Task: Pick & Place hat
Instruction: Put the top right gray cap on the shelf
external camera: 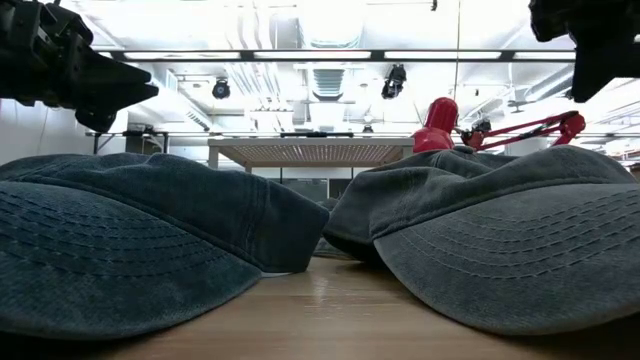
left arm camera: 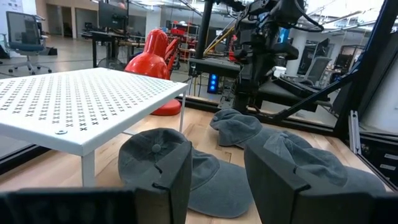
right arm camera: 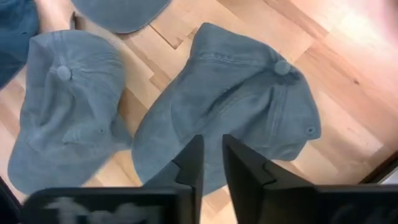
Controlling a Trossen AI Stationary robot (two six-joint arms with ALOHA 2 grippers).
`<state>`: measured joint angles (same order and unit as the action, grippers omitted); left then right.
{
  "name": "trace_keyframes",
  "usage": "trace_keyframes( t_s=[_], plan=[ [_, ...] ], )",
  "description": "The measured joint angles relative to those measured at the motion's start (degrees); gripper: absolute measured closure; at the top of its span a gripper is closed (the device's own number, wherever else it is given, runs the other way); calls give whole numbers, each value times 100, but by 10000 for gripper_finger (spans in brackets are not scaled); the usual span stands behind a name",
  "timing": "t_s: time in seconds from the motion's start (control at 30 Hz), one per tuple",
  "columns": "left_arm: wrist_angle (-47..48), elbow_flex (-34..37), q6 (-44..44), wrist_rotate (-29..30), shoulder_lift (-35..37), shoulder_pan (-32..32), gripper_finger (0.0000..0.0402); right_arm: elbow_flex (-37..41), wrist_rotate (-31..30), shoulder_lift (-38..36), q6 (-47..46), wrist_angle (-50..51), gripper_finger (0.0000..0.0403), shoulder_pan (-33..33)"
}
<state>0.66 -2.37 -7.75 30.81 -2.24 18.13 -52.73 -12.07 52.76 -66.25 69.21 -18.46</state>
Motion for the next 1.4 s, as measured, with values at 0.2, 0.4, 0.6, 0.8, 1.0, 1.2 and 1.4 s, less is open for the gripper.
trace_keyframes(
  t_s=[0.2, 0.4, 0.6, 0.8, 1.0, 1.2, 1.4],
  plan=[
    [-6, 0, -1, -3, -2, 0, 252, -14, 95, 439, -819, 3, 243, 0],
    [-12, 0, -240, -5, -2, 0, 252, 67, 185, 851, -1668, -2, 154, 0],
    [-17, -7, -806, -7, -2, 2, 252, 218, 179, 1321, -2568, -96, 89, 2],
    [-18, -10, -1063, -7, -2, 1, 252, 440, 154, 1780, -2866, -437, 56, 71],
    [-19, -13, -1095, -7, -2, 0, 252, 538, 142, 2198, -2552, -861, 50, 334],
    [-19, -15, -1096, -7, -2, 2, 252, 654, 144, 2628, -2508, -873, 56, 725],
    [-19, -15, -1095, -9, -2, 1, 252, 807, 167, 3051, -2250, -1248, 59, 987]
  ],
)
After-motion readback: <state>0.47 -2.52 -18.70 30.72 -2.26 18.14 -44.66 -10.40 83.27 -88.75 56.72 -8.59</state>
